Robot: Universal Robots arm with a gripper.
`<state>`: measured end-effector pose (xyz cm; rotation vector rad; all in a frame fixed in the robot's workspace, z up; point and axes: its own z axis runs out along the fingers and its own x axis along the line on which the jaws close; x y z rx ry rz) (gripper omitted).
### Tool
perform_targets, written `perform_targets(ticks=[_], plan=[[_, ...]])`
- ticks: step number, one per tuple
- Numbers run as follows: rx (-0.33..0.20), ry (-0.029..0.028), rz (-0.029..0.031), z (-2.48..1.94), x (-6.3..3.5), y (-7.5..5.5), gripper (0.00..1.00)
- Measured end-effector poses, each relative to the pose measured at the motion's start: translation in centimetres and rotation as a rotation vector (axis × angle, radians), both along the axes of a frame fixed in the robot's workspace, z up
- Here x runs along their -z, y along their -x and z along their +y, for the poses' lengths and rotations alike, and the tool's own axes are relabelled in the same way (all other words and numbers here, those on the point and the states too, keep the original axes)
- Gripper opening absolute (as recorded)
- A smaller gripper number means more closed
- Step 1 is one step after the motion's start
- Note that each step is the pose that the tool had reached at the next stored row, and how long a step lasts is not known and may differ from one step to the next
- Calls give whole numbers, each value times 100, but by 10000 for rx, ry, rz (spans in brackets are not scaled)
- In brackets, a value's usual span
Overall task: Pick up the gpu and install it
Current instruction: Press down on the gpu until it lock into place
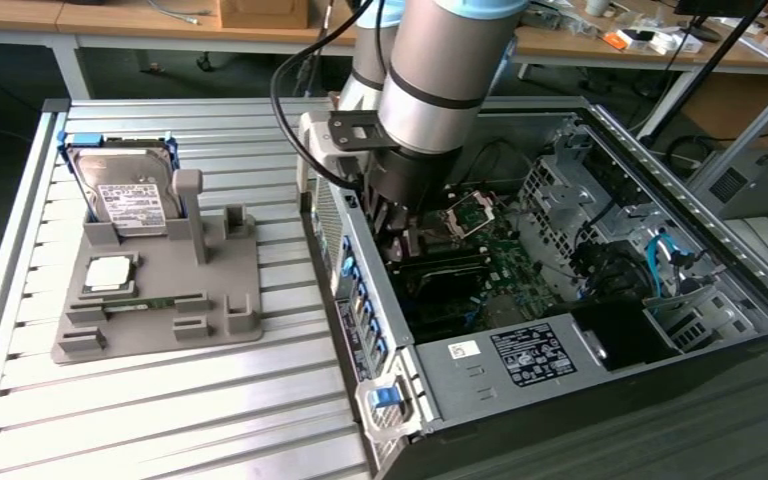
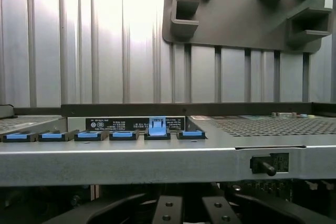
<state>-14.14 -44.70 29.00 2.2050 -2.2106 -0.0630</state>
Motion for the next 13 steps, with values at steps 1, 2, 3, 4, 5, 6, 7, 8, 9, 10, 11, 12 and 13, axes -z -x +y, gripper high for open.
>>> perform_targets(ticks=[1,2,3,4,5,6,7,8,9,10,11,12,13], plan=[[0,-16,0,-14,2,1,11],[1,-34,-5,-24,6,0,11],[1,-45,-8,-30,8,-1,11],[1,-48,-10,-33,10,-1,11],[1,-45,-8,-34,7,0,11],[2,-36,-2,-38,2,2,11],[2,-27,3,-41,-3,4,11],[1,-32,1,-41,-2,4,11],[1,-31,2,-41,-2,1,11],[1,-29,7,-41,-3,-8,11],[4,-22,18,-42,-4,-21,11],[5,-15,23,-42,-3,-35,11],[0,3,30,-45,-5,-47,11]])
